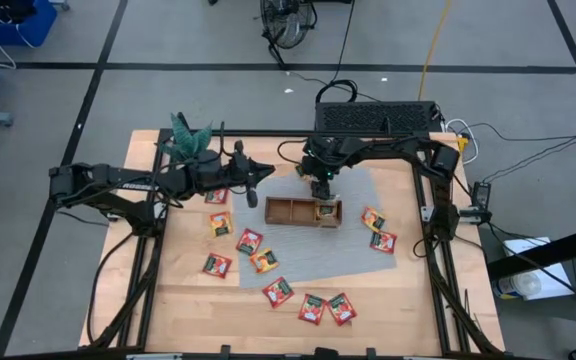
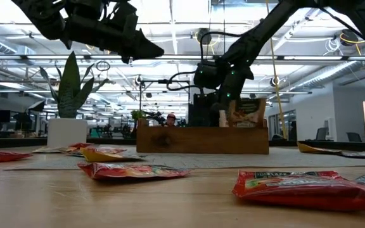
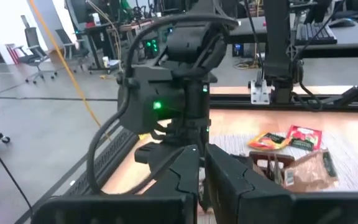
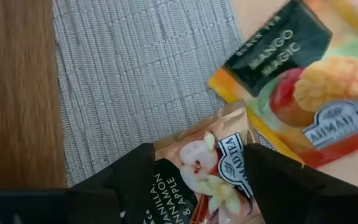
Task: Pick & Place Tea
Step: Put the top brown tea into the right part of the wooden organizer
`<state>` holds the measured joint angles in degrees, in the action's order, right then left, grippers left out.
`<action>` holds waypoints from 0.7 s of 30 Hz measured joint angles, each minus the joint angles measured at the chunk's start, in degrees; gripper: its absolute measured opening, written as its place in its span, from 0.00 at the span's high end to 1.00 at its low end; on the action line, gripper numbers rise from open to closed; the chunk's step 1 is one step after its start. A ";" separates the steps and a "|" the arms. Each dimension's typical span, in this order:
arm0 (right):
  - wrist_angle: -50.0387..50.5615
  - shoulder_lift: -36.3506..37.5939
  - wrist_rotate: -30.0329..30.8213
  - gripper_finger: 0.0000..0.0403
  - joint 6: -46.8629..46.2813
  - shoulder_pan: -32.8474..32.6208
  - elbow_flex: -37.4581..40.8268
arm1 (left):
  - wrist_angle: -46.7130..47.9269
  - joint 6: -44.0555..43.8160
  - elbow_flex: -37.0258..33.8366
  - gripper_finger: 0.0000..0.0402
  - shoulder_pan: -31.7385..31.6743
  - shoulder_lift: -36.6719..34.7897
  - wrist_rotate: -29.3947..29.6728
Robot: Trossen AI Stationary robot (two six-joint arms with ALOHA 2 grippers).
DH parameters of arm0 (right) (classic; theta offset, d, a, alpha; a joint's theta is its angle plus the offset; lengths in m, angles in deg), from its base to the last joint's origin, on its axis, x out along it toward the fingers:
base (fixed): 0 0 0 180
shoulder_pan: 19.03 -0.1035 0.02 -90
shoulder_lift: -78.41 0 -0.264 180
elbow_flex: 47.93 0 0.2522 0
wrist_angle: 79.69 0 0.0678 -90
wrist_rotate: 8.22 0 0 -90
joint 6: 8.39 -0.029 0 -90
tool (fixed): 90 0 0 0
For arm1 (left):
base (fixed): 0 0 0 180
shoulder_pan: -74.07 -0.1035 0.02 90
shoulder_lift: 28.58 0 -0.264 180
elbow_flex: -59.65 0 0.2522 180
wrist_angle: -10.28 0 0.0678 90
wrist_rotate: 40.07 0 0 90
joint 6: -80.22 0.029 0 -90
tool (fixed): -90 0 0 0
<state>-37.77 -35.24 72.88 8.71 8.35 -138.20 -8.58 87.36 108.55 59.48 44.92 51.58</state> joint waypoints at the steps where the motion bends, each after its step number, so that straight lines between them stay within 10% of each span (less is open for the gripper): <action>1: 0.34 -0.26 0.06 0.43 0.00 0.10 -0.07 | 0.32 0.08 0.00 0.91 0.00 0.00 0.00; 21: 3.04 0.25 3.11 0.99 1.22 0.12 0.07 | 1.20 0.05 0.00 0.91 -0.04 0.00 0.00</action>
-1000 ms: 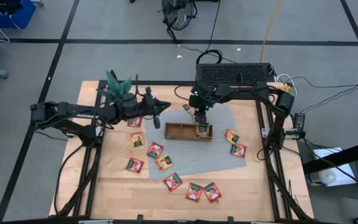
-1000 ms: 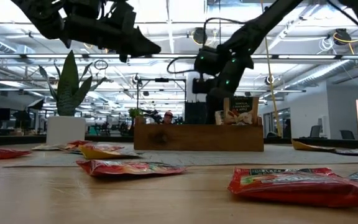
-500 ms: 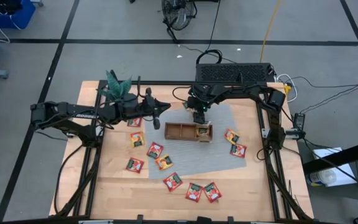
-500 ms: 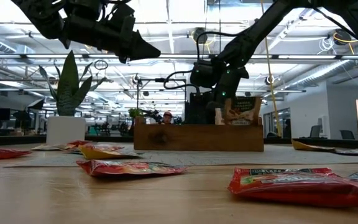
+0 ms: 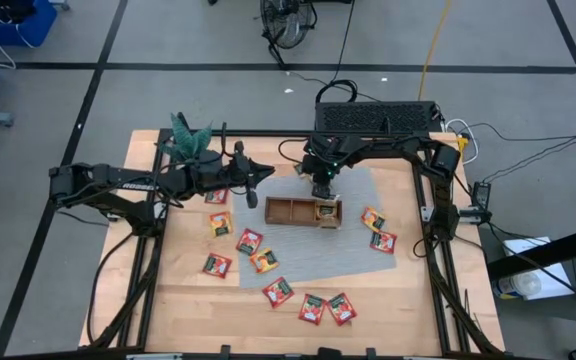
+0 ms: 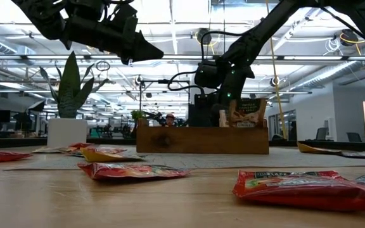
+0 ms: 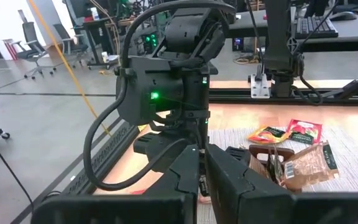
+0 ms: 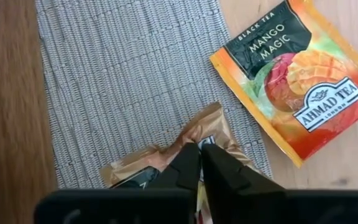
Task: Pick & Place Tea
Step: Put the top brown tea into the right part of the wooden organizer
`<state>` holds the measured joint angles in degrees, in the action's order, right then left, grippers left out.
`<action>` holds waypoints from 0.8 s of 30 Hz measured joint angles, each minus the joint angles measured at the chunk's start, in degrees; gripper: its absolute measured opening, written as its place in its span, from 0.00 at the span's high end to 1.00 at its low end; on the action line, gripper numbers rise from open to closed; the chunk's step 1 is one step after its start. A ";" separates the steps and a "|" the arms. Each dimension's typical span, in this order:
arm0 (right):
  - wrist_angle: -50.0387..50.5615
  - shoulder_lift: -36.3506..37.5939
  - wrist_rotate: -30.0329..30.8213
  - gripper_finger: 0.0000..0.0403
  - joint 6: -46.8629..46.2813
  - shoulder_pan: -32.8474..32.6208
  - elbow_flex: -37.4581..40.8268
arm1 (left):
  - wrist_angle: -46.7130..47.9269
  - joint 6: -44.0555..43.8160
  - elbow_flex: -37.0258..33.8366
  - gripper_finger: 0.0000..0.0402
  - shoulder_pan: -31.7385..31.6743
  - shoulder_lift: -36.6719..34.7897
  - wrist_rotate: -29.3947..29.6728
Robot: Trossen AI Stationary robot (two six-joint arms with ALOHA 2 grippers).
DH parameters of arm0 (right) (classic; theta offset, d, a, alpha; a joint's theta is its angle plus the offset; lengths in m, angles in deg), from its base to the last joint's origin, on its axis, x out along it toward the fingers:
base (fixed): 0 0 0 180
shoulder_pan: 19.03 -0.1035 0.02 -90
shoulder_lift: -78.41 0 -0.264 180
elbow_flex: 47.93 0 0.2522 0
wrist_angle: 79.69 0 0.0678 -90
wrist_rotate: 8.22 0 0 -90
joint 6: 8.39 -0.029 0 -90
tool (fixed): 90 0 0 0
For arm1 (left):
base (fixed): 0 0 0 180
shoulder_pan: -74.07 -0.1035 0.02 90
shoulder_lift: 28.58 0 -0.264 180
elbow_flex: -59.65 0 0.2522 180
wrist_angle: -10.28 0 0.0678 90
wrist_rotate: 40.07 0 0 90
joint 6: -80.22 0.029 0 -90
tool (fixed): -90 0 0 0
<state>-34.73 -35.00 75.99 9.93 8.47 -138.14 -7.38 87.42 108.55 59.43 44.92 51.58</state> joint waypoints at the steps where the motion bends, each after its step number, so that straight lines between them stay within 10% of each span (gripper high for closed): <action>1: -0.16 0.00 0.35 0.99 0.63 -0.20 0.00 | -0.02 0.00 0.00 0.91 0.00 0.00 0.00; 24: -5.36 27.72 20.91 1.00 0.40 -15.53 9.67 | -0.11 0.02 0.04 0.91 -0.02 0.00 0.00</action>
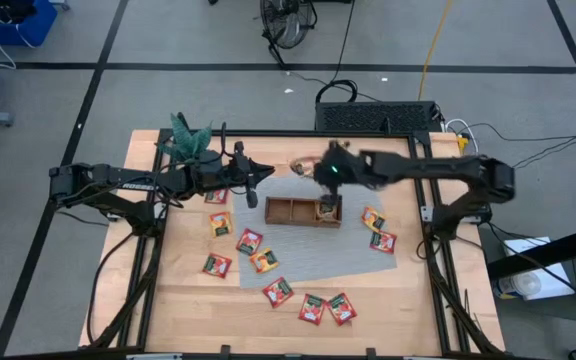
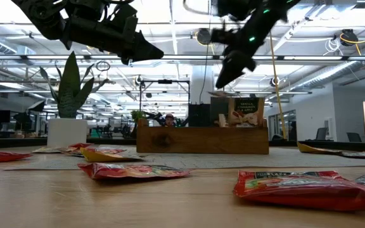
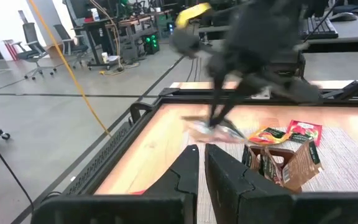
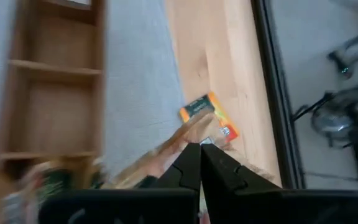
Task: Pick & Place Tea
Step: Put the top brown tea into the right part of the wooden organizer
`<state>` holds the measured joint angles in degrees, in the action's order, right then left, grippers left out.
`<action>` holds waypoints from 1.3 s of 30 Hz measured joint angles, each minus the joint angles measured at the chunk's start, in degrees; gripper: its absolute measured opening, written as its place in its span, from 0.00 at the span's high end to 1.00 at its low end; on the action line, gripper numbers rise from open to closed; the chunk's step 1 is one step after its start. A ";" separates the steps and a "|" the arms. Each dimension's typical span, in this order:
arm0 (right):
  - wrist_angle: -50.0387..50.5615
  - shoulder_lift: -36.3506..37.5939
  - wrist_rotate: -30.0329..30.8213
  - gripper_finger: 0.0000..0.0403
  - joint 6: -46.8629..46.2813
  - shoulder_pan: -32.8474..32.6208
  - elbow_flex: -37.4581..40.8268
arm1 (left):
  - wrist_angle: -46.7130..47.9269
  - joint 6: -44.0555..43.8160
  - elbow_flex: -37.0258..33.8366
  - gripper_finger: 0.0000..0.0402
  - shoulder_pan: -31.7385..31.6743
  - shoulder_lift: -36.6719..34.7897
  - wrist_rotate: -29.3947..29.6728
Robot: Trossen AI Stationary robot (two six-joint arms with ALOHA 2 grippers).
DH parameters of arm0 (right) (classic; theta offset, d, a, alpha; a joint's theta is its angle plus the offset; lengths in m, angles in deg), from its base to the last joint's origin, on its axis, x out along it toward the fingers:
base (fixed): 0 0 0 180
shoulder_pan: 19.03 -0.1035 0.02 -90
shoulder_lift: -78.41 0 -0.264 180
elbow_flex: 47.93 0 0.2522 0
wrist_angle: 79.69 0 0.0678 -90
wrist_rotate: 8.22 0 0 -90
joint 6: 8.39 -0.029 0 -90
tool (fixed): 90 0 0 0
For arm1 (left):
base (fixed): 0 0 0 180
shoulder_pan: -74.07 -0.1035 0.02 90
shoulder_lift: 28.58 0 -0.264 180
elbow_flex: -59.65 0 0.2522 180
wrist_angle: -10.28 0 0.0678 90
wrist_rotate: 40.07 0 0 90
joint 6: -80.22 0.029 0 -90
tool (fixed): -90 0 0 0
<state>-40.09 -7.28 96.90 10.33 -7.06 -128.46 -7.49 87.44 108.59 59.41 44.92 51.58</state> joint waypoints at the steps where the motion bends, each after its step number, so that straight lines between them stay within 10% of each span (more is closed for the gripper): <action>1: -1.76 1.99 1.23 1.00 0.01 -1.86 2.44 | 0.00 0.00 0.00 0.91 0.01 0.00 0.00; 14: -24.31 13.75 20.95 1.00 6.00 -14.90 24.09 | 0.00 0.00 0.01 0.91 0.01 0.00 0.00; 21: -20.34 13.54 -5.05 1.00 -1.89 -1.61 24.20 | 0.00 0.02 0.02 0.91 0.00 0.00 0.00; 27: -18.38 12.40 -10.15 0.95 -6.72 8.51 20.82 | 0.00 0.02 0.02 0.91 0.00 0.00 0.00; 39: 8.96 -12.54 -13.94 0.42 -10.34 12.08 -2.28 | 0.00 0.02 0.02 0.91 0.02 0.00 -0.02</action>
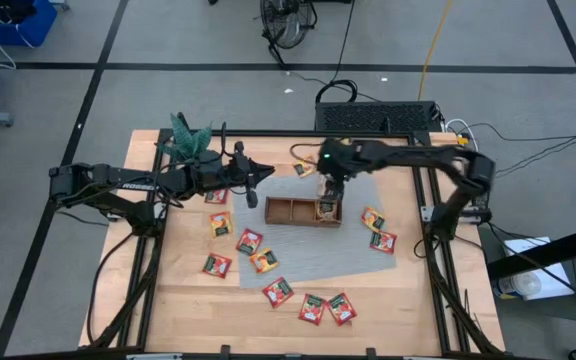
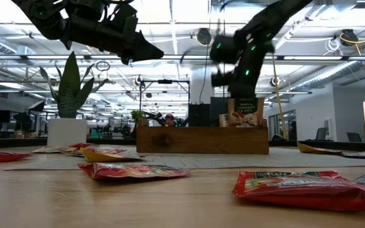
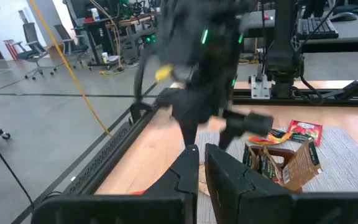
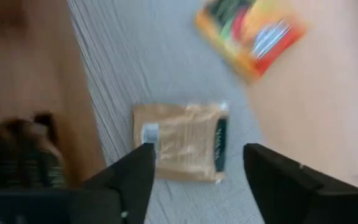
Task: Pick & Place Tea
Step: Put the top brown tea into the right part of the wooden organizer
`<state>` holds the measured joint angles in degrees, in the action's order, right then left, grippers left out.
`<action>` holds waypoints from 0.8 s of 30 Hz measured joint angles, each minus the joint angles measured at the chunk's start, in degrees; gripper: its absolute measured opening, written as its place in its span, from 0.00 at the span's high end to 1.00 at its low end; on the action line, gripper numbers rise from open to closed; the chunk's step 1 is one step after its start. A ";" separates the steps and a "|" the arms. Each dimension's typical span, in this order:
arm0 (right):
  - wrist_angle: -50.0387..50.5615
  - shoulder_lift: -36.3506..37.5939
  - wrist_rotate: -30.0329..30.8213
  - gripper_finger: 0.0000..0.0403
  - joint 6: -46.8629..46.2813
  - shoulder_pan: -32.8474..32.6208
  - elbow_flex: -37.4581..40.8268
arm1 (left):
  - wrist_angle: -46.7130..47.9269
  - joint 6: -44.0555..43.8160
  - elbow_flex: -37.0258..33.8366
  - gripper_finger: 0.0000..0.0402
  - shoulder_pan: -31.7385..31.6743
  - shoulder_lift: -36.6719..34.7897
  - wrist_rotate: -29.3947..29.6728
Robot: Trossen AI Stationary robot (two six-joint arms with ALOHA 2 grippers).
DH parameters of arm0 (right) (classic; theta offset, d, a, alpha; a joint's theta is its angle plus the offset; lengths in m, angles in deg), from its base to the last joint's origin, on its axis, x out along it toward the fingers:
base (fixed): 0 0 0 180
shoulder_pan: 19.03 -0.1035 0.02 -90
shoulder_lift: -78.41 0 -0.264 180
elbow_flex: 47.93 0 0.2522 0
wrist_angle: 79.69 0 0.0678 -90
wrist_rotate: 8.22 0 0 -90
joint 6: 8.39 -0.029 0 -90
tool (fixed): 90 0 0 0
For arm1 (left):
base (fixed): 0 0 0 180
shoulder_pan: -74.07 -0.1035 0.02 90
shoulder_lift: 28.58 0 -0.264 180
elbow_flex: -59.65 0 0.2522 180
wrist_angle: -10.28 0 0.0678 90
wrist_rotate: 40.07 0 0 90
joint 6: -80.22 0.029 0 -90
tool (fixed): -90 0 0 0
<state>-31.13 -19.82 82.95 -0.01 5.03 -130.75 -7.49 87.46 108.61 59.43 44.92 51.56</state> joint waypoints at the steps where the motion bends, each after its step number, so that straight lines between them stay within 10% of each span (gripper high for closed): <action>1: 1.33 -2.40 0.00 0.40 0.21 -0.02 -1.32 | 0.02 0.00 0.00 0.91 -0.02 0.00 0.00; 14: 9.29 -14.08 -5.81 0.42 3.58 -0.36 -6.78 | 0.00 0.00 0.00 0.91 -0.02 0.00 0.00; 24: 8.91 -14.58 -5.44 0.87 6.41 -0.02 -6.71 | 0.00 0.00 0.00 0.91 0.00 0.00 0.00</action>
<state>-22.22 -34.40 77.51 6.40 5.00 -137.46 -7.49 87.46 108.61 59.43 44.92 51.56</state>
